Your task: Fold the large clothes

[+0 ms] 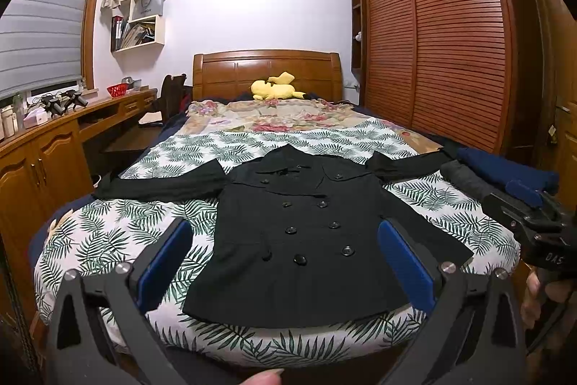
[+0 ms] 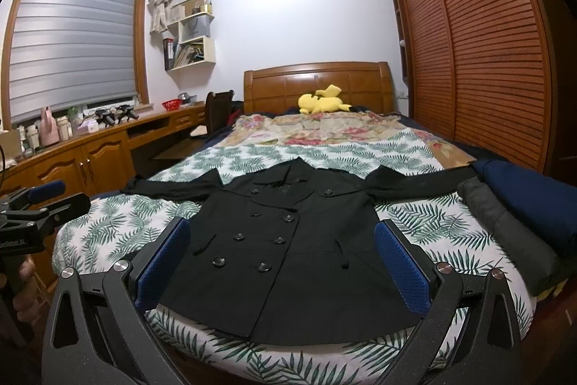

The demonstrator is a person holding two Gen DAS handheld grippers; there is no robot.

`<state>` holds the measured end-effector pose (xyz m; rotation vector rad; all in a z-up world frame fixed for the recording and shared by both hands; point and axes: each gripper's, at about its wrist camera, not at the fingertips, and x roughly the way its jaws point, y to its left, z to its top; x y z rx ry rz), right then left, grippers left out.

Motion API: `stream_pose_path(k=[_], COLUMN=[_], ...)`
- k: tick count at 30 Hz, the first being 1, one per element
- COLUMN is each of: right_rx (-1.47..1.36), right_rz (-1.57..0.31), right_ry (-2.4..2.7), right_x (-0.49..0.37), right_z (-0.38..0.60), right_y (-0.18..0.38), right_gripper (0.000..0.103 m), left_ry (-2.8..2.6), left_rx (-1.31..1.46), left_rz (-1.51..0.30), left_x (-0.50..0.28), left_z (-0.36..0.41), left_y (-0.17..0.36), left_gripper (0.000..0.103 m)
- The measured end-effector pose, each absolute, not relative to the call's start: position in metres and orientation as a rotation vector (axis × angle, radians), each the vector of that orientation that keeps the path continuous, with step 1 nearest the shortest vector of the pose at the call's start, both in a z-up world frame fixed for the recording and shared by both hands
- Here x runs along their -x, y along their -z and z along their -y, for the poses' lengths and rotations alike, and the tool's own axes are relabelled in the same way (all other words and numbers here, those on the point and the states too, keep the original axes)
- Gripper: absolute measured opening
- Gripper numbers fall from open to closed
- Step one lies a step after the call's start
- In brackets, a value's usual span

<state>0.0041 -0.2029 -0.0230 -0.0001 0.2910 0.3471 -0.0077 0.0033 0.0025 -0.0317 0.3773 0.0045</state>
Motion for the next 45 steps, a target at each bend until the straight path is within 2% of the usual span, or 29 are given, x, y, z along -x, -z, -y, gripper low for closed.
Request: stream_pose_path(k=[45], right_rx=[-0.001], right_rz=[-0.29], right_ry=[-0.347], right_x=[-0.002], right_z=[0.199], right_y=[0.023], right_gripper=[0.103], left_ry=[-0.004], left_rx=[0.029], left_rz=[-0.349], left_x=[0.019], left_z=[-0.001], left_y=[-0.007], left_gripper=[0.103])
